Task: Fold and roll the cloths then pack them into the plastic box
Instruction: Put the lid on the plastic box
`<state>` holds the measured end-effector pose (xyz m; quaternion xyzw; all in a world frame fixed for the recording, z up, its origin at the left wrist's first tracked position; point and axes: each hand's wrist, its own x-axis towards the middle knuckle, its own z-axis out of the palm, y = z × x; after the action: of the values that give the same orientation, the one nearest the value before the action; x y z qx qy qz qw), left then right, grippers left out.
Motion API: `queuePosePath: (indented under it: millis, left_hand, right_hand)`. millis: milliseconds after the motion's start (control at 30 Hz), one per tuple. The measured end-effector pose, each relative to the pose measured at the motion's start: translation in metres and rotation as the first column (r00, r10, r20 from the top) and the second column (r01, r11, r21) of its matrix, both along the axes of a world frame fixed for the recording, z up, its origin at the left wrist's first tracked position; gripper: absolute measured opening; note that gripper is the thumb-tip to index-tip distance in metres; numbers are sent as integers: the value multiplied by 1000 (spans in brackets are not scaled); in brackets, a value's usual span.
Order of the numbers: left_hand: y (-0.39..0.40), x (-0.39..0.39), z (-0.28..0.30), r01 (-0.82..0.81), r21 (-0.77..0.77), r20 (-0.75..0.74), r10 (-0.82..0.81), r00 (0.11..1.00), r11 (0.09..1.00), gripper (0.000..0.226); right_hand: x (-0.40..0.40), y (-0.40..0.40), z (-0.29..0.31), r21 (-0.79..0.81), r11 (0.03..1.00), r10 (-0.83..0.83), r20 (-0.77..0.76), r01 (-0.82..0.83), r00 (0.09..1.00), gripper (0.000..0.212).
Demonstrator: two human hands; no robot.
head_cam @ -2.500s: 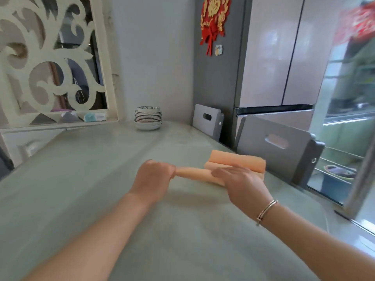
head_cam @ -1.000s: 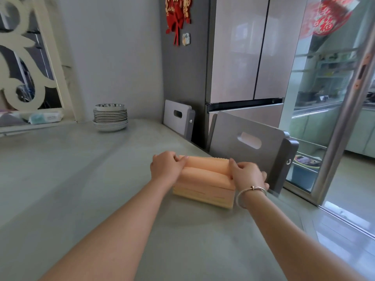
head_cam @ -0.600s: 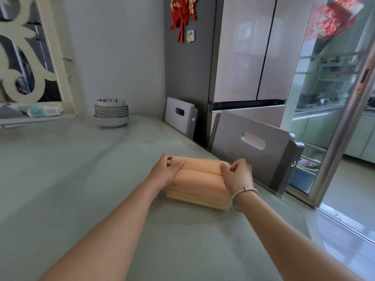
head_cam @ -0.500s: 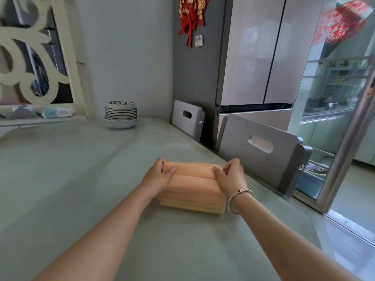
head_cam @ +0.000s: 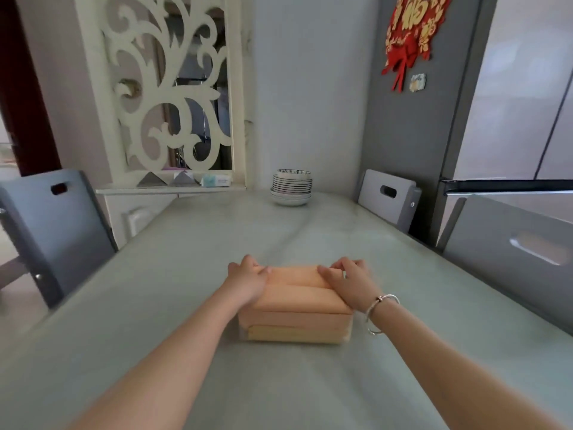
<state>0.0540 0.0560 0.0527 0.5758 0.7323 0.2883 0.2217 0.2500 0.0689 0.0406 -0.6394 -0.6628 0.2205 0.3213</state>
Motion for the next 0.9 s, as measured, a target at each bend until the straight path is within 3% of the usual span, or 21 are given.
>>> queuePosePath:
  millis: [167, 300, 400, 500, 567, 667, 800, 900]
  left_hand:
    - [11, 6, 1, -75, -122, -44, 70, 997, 990, 48]
    - [12, 7, -16, -50, 45, 77, 46, 996, 998, 19]
    - [10, 9, -16, -55, 124, 195, 29, 980, 991, 30]
    - [16, 4, -16, -91, 39, 294, 76, 953, 995, 48]
    - [19, -1, -20, -107, -38, 369, 114, 922, 993, 50]
    - [18, -7, -25, -84, -78, 496, 112, 861, 993, 48]
    - [17, -8, -29, -136, -29, 592, 127, 796, 990, 34]
    - [16, -5, -27, -145, 66, 591, 78, 802, 987, 16]
  right_hand:
    - [-4, 10, 15, -211, 976, -16, 141, 46, 990, 39]
    - [-16, 16, 0, -161, 976, -114, 191, 146, 975, 28]
    - [-19, 14, -7, -114, 975, -172, 142, 188, 975, 26]
    - [-19, 10, -5, -79, 975, -203, 51, 206, 978, 39]
    - [-17, 9, -7, -11, 984, -180, -82, 180, 980, 34]
    - [-17, 10, -8, -151, 973, -218, -340, 176, 915, 40]
    - [-14, 14, -9, -261, 963, -140, -262, 70, 955, 42]
    - [-8, 14, -13, -225, 974, -93, -382, 5, 919, 50]
